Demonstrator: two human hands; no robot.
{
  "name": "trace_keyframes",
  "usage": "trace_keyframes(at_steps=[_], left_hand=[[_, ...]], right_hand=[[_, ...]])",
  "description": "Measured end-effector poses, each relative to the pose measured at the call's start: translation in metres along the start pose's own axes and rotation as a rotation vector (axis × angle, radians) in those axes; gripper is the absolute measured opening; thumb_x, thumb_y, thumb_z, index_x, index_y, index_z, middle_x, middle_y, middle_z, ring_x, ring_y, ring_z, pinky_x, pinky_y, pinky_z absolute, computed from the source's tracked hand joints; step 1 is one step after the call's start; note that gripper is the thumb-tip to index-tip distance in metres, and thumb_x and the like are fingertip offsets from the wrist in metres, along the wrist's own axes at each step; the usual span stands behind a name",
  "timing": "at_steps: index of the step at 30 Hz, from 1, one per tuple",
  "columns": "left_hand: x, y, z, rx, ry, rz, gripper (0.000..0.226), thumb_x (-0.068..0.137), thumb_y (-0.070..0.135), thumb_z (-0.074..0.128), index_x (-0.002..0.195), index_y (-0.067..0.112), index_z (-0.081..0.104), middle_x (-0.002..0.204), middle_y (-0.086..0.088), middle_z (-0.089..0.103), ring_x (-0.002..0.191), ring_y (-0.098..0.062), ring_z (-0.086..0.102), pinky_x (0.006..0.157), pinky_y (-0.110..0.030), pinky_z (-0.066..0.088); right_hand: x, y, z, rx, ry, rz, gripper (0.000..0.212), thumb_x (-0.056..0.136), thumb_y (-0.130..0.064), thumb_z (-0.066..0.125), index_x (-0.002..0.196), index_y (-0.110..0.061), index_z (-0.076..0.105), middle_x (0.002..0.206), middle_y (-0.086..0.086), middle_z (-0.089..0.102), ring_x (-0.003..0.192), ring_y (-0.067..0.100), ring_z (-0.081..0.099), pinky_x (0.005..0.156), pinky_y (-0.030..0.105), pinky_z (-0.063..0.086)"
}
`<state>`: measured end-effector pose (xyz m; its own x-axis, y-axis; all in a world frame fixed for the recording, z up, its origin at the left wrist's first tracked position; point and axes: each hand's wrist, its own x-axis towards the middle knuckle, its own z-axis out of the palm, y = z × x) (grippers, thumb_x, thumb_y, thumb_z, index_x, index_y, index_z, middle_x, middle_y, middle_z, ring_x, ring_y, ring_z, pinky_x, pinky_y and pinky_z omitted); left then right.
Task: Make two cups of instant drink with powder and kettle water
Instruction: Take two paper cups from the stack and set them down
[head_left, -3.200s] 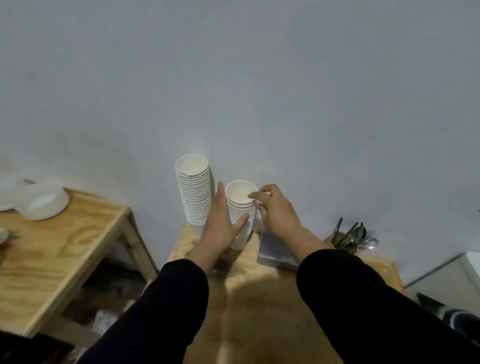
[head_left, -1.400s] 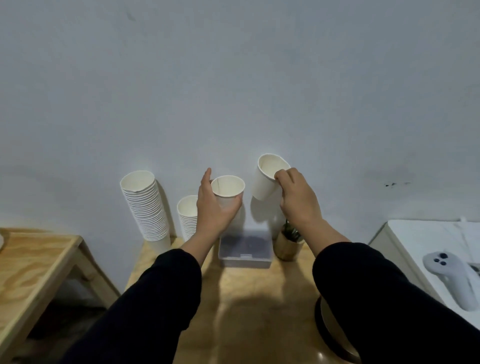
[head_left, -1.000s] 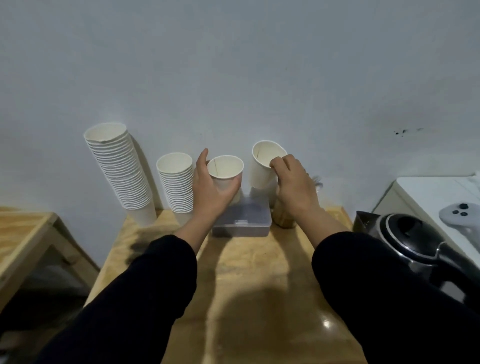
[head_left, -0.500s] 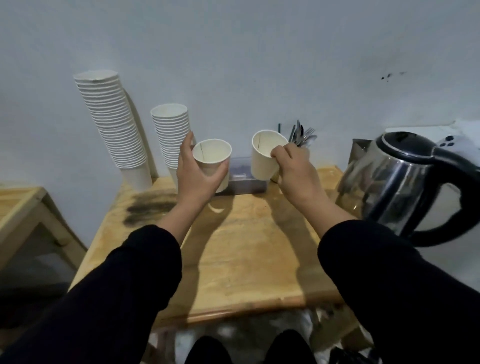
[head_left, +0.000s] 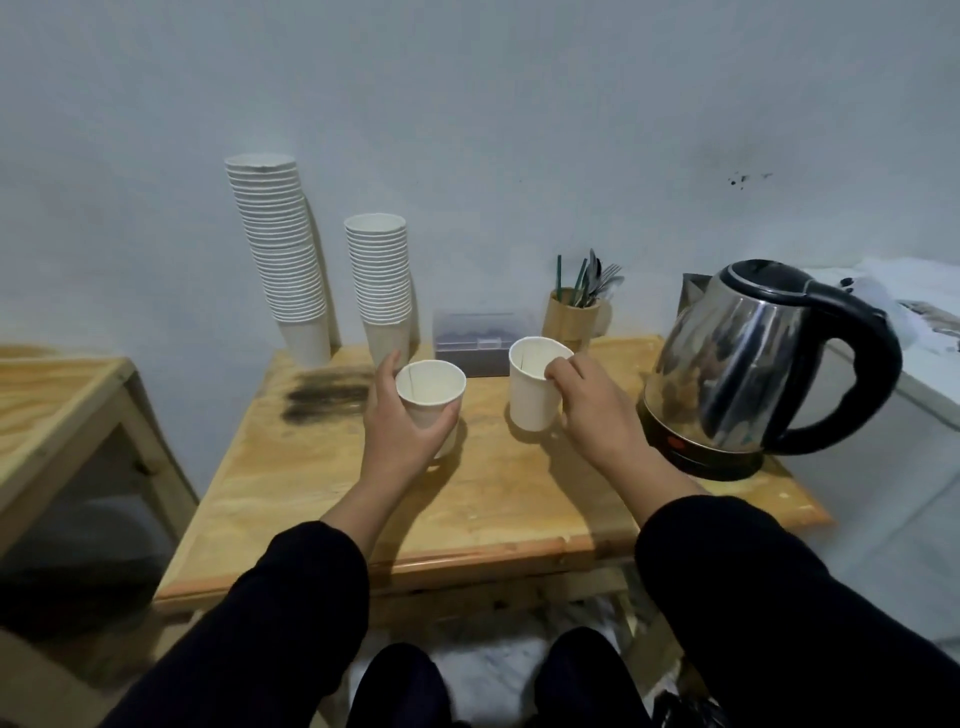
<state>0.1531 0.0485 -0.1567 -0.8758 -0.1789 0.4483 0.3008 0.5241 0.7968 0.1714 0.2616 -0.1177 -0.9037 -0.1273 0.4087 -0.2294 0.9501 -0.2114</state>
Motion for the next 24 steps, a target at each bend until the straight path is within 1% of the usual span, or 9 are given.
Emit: trace_keyframes(at_steps=[3, 7, 10, 12, 15, 18, 20, 22, 24], left_hand=[[-0.010, -0.003, -0.002, -0.006, 0.002, -0.024, 0.088, 0.073, 0.030, 0.080, 0.144, 0.014, 0.030, 0.143, -0.008, 0.042, 0.129, -0.023, 0.041, 0.100, -0.025, 0.029], [-0.021, -0.004, -0.003, -0.012, -0.013, -0.053, 0.087, 0.075, 0.030, 0.079, 0.144, 0.017, 0.028, 0.143, -0.008, 0.041, 0.129, -0.023, 0.040, 0.098, -0.024, 0.028], [-0.027, -0.004, -0.003, 0.001, -0.018, -0.048, 0.086, 0.075, 0.030, 0.078, 0.144, 0.018, 0.027, 0.144, -0.008, 0.040, 0.130, -0.023, 0.038, 0.098, -0.022, 0.026], [-0.029, -0.004, -0.003, 0.008, -0.025, -0.052, 0.086, 0.076, 0.030, 0.078, 0.145, 0.018, 0.027, 0.145, -0.008, 0.038, 0.131, -0.023, 0.037, 0.099, -0.023, 0.025], [-0.030, -0.005, -0.003, 0.024, -0.034, -0.044, 0.088, 0.075, 0.031, 0.078, 0.145, 0.018, 0.026, 0.146, -0.008, 0.037, 0.132, -0.024, 0.036, 0.100, -0.022, 0.024], [-0.032, -0.005, -0.004, 0.058, -0.042, -0.040, 0.094, 0.071, 0.034, 0.081, 0.145, 0.020, 0.025, 0.146, -0.007, 0.038, 0.132, -0.023, 0.036, 0.101, -0.024, 0.026], [-0.032, -0.006, -0.007, 0.061, -0.050, -0.039, 0.100, 0.066, 0.036, 0.084, 0.145, 0.021, 0.025, 0.145, -0.006, 0.039, 0.131, -0.022, 0.038, 0.104, -0.028, 0.030], [-0.032, -0.005, -0.010, 0.056, -0.061, -0.029, 0.104, 0.063, 0.040, 0.086, 0.145, 0.021, 0.025, 0.143, -0.007, 0.040, 0.130, -0.021, 0.039, 0.106, -0.031, 0.032], [-0.030, -0.002, -0.016, 0.060, -0.054, -0.001, 0.099, 0.066, 0.046, 0.082, 0.144, 0.018, 0.028, 0.142, -0.009, 0.040, 0.129, -0.022, 0.040, 0.106, -0.033, 0.033]], right_hand=[[-0.011, -0.001, 0.001, -0.021, -0.040, 0.012, 0.035, 0.081, -0.005, 0.056, 0.115, -0.010, 0.048, 0.115, 0.011, 0.050, 0.101, 0.029, 0.046, 0.064, 0.032, 0.030], [-0.025, -0.001, 0.004, -0.040, -0.086, 0.025, 0.038, 0.080, -0.007, 0.060, 0.115, -0.012, 0.047, 0.118, 0.010, 0.050, 0.104, 0.028, 0.046, 0.066, 0.034, 0.038], [-0.033, -0.003, 0.007, -0.030, -0.114, 0.037, 0.036, 0.082, -0.008, 0.059, 0.115, -0.014, 0.046, 0.118, 0.008, 0.049, 0.104, 0.027, 0.046, 0.067, 0.032, 0.035], [-0.035, -0.005, 0.007, -0.028, -0.126, 0.046, 0.035, 0.083, -0.009, 0.059, 0.115, -0.014, 0.046, 0.120, 0.007, 0.049, 0.104, 0.026, 0.045, 0.067, 0.032, 0.036], [-0.037, -0.006, 0.007, -0.022, -0.133, 0.051, 0.035, 0.083, -0.010, 0.060, 0.115, -0.015, 0.046, 0.122, 0.006, 0.049, 0.105, 0.026, 0.047, 0.072, 0.036, 0.043], [-0.039, -0.004, 0.006, 0.001, -0.128, 0.050, 0.040, 0.083, -0.010, 0.059, 0.120, -0.018, 0.048, 0.128, 0.003, 0.049, 0.109, 0.026, 0.048, 0.079, 0.038, 0.046], [-0.040, -0.003, 0.005, 0.025, -0.100, 0.050, 0.044, 0.083, -0.008, 0.056, 0.124, -0.019, 0.048, 0.132, 0.002, 0.048, 0.112, 0.027, 0.049, 0.077, 0.035, 0.044], [-0.039, -0.002, 0.001, 0.022, -0.065, 0.057, 0.047, 0.083, -0.006, 0.052, 0.127, -0.020, 0.047, 0.133, 0.004, 0.045, 0.111, 0.028, 0.050, 0.071, 0.032, 0.041], [-0.037, -0.001, -0.004, 0.010, -0.019, 0.061, 0.045, 0.083, -0.006, 0.050, 0.126, -0.020, 0.047, 0.132, 0.005, 0.044, 0.106, 0.028, 0.052, 0.065, 0.030, 0.039]])
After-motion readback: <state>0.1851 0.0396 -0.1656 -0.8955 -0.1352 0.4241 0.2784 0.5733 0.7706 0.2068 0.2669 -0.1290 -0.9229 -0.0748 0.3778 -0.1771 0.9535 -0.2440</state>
